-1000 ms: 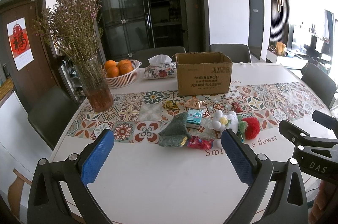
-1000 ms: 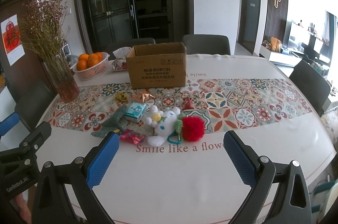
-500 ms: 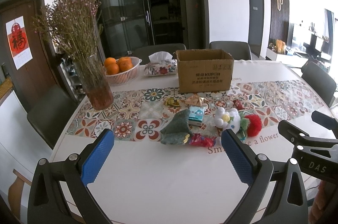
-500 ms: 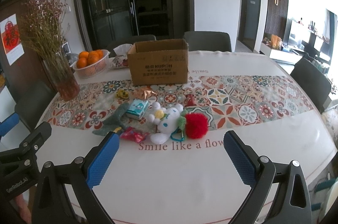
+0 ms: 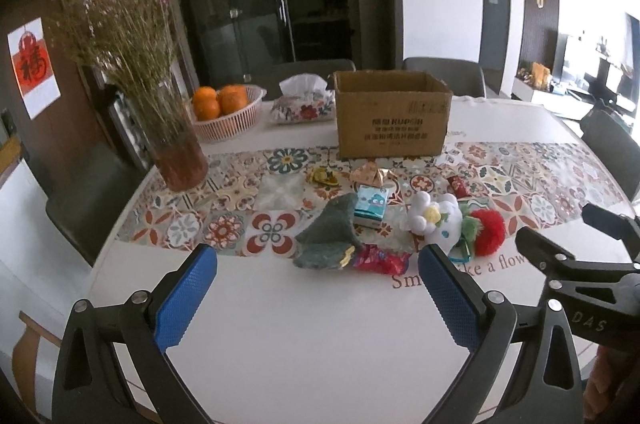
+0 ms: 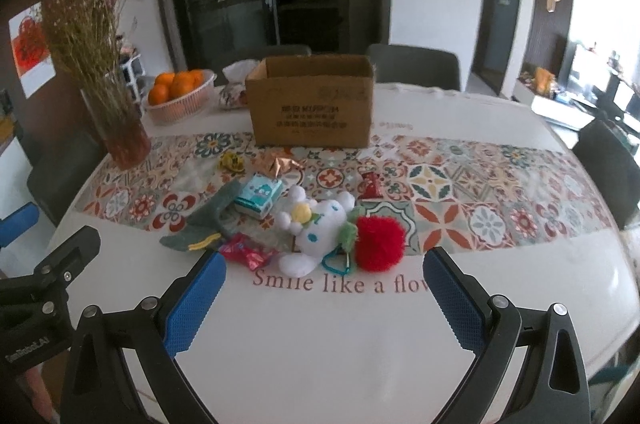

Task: Organize soft objects
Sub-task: 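Grasp the white plush toy with the right tool while the left tool grasps the green glove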

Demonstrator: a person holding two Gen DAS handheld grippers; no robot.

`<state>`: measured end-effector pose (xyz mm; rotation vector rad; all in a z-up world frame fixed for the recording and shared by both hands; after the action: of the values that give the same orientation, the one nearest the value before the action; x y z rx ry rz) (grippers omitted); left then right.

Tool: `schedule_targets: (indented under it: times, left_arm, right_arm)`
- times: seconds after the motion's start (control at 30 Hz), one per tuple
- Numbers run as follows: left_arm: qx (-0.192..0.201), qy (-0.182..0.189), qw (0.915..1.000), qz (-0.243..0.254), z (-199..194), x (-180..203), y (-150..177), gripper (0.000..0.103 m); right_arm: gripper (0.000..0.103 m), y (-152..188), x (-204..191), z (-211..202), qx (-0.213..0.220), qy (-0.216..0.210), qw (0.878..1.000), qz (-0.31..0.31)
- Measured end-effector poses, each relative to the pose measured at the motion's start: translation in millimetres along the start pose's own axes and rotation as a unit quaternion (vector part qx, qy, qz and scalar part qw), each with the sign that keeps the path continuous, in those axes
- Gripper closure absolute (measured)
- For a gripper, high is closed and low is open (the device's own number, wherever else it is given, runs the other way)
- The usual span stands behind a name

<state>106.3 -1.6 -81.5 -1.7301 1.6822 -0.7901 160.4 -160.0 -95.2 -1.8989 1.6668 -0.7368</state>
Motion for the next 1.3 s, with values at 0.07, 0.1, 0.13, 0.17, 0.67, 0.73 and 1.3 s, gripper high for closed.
schedule_targets:
  times: [0.07, 0.1, 0.13, 0.17, 0.67, 0.73, 1.3]
  left_arm:
    - [-0.012, -0.004, 0.9999, -0.008, 11, 4, -1, 0.000]
    - [-0.017, -0.008, 0.9998, -0.010, 16, 6, -2, 0.001]
    - [-0.020, -0.015, 0.9997, -0.010, 21, 8, -2, 0.002]
    - [-0.021, -0.022, 0.9995, -0.010, 26, 10, -2, 0.002]
    - [-0.056, -0.026, 0.9976, 0.032, 108, 17, -7, 0.015]
    - [-0.060, -0.020, 0.9971, 0.042, 123, 18, -7, 0.017]
    - [-0.176, 0.039, 0.9827, 0.041, 230, 34, 27, 0.030]
  right_arm:
    - [0.003, -4, 3, 11, -0.005, -0.006, 1.000, -0.010]
    - [0.003, -6, 4, 17, -0.008, -0.008, 1.000, -0.016]
    - [0.003, -8, 5, 25, -0.011, -0.015, 1.000, -0.022]
    - [0.003, -9, 6, 29, -0.012, -0.021, 0.999, -0.026]
    - [0.009, -10, -12, 122, -0.089, -0.044, 0.991, -0.086]
    - [0.011, -9, -15, 135, -0.098, -0.039, 0.989, -0.100]
    - [0.020, 9, -20, 208, -0.167, -0.049, 0.977, -0.120]
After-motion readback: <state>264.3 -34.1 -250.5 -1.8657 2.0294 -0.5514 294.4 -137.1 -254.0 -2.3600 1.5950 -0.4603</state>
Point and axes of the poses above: each gripper's, at about its wrist camera, not at the fingertips, and z roughly the way its jaws point, x to its right, y to its underside, the point moved 10 cm from there along z, roughly the way its jaws point, and after that the axes turned 8 degrees about -z, right-handed, at the moved point
